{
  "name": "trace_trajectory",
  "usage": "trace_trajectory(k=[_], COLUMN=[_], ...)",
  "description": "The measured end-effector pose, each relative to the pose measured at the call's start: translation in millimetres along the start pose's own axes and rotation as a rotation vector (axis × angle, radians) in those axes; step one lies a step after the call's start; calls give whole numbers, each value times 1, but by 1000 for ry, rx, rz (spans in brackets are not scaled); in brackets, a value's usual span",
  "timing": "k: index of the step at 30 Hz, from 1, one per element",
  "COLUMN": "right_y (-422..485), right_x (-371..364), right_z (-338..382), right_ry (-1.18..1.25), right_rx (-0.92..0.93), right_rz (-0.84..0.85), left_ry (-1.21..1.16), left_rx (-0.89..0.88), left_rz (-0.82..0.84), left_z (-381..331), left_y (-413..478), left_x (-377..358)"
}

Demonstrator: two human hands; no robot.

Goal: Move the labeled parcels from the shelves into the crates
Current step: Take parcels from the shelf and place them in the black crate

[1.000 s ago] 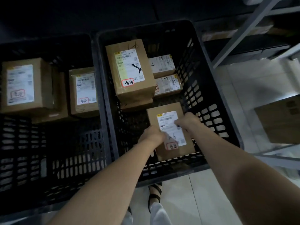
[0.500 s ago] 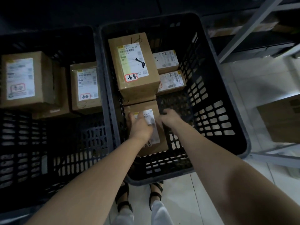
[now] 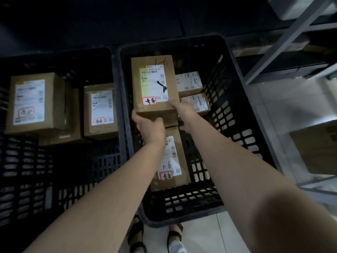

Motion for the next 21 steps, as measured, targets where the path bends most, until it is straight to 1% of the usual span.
trace_trajectory(k=[2, 4, 6, 8, 10, 12, 14, 17, 19, 21], right_y=[-4, -8, -15, -31, -52, -77, -98, -115, -121, -118], right_x=[4, 8, 14, 24, 40, 58, 76, 94, 102, 104], right_z=[-1, -4, -6, -7, -11, -24, -45, -73, -87, -98], right_ry=[125, 188, 215, 196, 103, 11, -21, -112, -241, -437], right_rx=[-16, 3, 102, 248, 359, 369, 312, 122, -37, -186], right_rz=[16, 2, -24, -67, -184, -356, -490, -616, -625, -528], left_ry=[-69, -57, -17, 54, 134, 190, 288, 514, 687, 758], left_rx=[-48, -79, -84, -62, -64, -95, -115, -80, 14, 140], left_rz=[-46, -59, -47, 24, 111, 189, 263, 398, 495, 603], left_z=[-3, -4, -2, 6, 16, 23, 27, 33, 45, 63], left_y=[-1, 0, -1, -8, -26, -45, -59, -67, -68, -69], left_x=[1, 2, 1, -3, -13, -29, -44, -59, -60, -55])
Point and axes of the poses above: each hand's wrist, its own y-axis towards the middle knuckle, its own x-axis out of the back of the hand, z = x × y, the point moved 2 cm from there along y, towards the middle knuckle, and after that the axes turned 11 degrees about z, right-handed, at the moved point
